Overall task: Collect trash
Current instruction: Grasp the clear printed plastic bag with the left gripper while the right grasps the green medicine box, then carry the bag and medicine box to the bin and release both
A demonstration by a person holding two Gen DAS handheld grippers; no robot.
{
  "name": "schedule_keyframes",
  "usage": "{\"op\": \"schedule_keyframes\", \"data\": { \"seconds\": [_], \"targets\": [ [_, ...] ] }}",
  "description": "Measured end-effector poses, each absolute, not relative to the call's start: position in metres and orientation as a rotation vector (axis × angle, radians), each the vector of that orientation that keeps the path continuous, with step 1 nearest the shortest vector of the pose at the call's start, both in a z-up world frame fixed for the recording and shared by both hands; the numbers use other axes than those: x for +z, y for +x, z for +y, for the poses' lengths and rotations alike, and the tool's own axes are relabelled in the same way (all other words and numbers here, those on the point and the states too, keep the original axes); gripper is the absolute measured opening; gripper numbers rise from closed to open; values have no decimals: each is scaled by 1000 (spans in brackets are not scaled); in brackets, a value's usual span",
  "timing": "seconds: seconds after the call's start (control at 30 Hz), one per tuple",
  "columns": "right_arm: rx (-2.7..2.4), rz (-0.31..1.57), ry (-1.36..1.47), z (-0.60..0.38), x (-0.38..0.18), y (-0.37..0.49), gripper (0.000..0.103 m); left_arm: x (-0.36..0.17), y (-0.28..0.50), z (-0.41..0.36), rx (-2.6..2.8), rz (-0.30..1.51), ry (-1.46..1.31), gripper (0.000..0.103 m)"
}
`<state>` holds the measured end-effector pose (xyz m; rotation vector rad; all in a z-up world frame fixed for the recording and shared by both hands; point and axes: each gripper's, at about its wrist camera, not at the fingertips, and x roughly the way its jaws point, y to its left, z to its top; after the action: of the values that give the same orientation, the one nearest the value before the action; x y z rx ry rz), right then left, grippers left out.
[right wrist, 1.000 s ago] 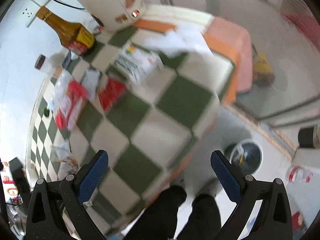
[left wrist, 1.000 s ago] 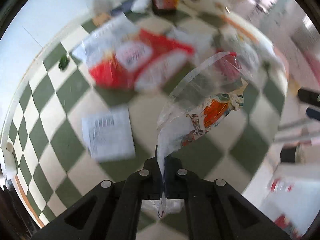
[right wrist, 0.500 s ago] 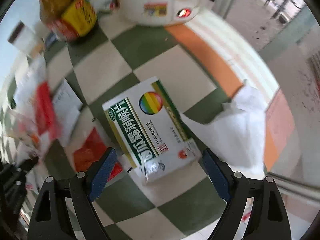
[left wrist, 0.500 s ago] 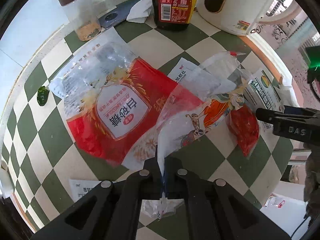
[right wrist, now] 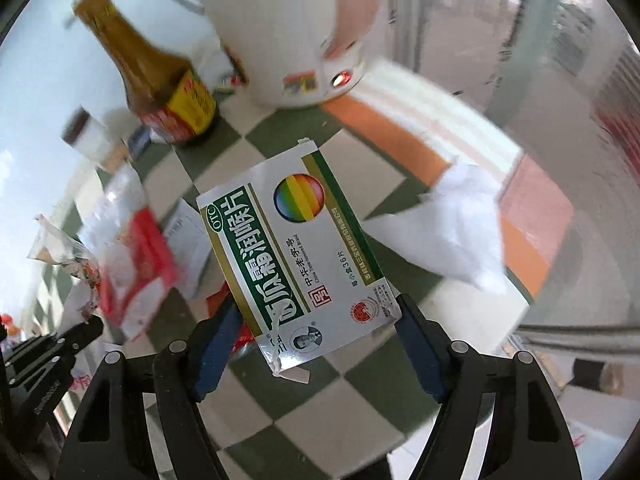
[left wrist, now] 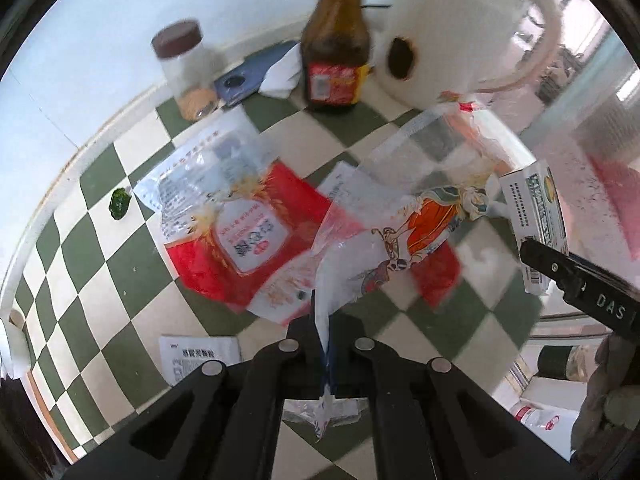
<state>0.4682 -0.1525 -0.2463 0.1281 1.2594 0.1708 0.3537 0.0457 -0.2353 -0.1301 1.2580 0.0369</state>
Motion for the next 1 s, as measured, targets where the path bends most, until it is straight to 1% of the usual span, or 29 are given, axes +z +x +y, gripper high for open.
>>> {"op": "schedule_keyframes", "data": {
  "seconds": [0.07,0.1,0.2,0.33,0.47,0.6,0.7,0.8,0.9,0.93,1.0],
  "targets": [
    [157,1221,185,-169,-232,447,78,-223,347,32,9,1241,-120,0],
    [151,1204,208,-173,-227,439,78,-224,360,14,-3,1237,-113,0],
    [117,1156,283,-210,-209,405,77,-211,356,-30,-70,1220,-81,0],
    [40,1117,362,-267,-202,357,77,-200,339,-99,-193,1220,-18,0],
    [-64,1116,428,-331,-218,308,77,-209,320,-176,-320,1260,57,0],
    [-211,1151,523,-414,-255,242,77,-244,301,-255,-440,1331,144,0],
    [-315,1185,605,-470,-293,192,76,-285,285,-314,-514,1403,198,0],
    [-397,1230,680,-514,-343,145,76,-345,269,-367,-572,1503,222,0],
    [-457,1284,748,-549,-410,108,76,-425,255,-415,-609,1630,220,0],
    [-470,1301,765,-556,-431,100,76,-459,251,-430,-619,1682,212,0],
    [-491,1343,826,-574,-492,80,76,-519,244,-453,-621,1760,214,0]
  ]
}}
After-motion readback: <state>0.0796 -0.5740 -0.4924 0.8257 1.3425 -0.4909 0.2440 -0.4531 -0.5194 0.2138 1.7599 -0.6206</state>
